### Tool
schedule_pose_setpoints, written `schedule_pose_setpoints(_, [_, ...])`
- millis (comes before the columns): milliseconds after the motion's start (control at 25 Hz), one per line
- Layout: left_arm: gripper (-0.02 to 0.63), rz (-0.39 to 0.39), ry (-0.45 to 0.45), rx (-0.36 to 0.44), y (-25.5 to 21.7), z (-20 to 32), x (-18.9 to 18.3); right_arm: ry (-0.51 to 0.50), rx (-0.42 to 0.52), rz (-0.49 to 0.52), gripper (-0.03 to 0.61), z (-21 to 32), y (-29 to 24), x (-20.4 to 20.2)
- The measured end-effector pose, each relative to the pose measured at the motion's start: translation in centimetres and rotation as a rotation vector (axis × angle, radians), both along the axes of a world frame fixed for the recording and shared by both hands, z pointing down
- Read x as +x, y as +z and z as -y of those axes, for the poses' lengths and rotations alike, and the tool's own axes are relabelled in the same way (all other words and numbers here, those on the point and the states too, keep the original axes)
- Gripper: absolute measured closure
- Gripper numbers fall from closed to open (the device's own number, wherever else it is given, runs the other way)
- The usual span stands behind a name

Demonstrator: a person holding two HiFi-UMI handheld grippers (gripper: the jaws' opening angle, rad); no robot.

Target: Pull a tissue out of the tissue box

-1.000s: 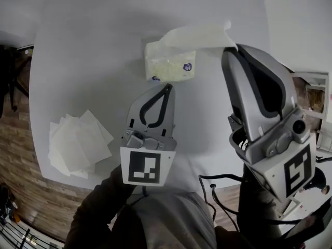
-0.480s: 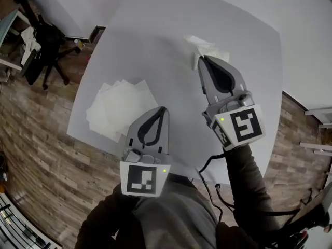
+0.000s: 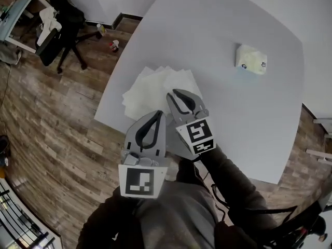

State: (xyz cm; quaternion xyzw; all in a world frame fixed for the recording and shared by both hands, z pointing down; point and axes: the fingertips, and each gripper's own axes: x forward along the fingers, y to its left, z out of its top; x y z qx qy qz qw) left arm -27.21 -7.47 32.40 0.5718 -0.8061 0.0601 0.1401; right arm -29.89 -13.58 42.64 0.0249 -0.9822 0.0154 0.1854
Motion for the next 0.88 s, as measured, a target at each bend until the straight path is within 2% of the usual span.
schedule_pose_setpoints(120, [0.614, 0.007, 0.011, 0.005, -0.2, -1.4, -0.9, -0.032, -0.055, -0.038, 0.463, -3.7, 1.1, 0.4])
schedule_pose_setpoints(200, [0.614, 0.006, 0.02, 0.022, -0.6, -1.7, -1.2, -0.024, -0.085, -0.032, 0.462, -5.2, 0.5, 1.3])
schedule_pose_setpoints(360, [0.614, 0.007, 0.041, 0.069, -1.6, -2.0, -0.4, 0.035, -0.144, 0.039, 0.462, -6.3, -2.5, 4.3])
schedule_pose_setpoints(480, [0.614, 0.008, 0.046, 0.114, -2.8, -1.9, 1.6, 0.097, -0.192, 0.115, 0.463, -5.5, -6.1, 8.4])
schedule_pose_setpoints(560, [0.614, 0.035, 0.054, 0.143, -4.1, -1.8, 3.9, 0.12, -0.206, 0.177, 0.47, -5.0, -9.4, 12.0])
schedule_pose_setpoints(680, [0.614, 0.088, 0.124, 0.182, -6.6, -1.0, 9.3, 0.184, -0.184, 0.273, 0.509, -4.2, -14.9, 18.4])
schedule_pose_setpoints(880, [0.614, 0.027, 0.239, 0.27, -10.5, 0.9, 19.8, 0.339, -0.156, 0.381, 0.575, -3.5, -21.4, 29.5])
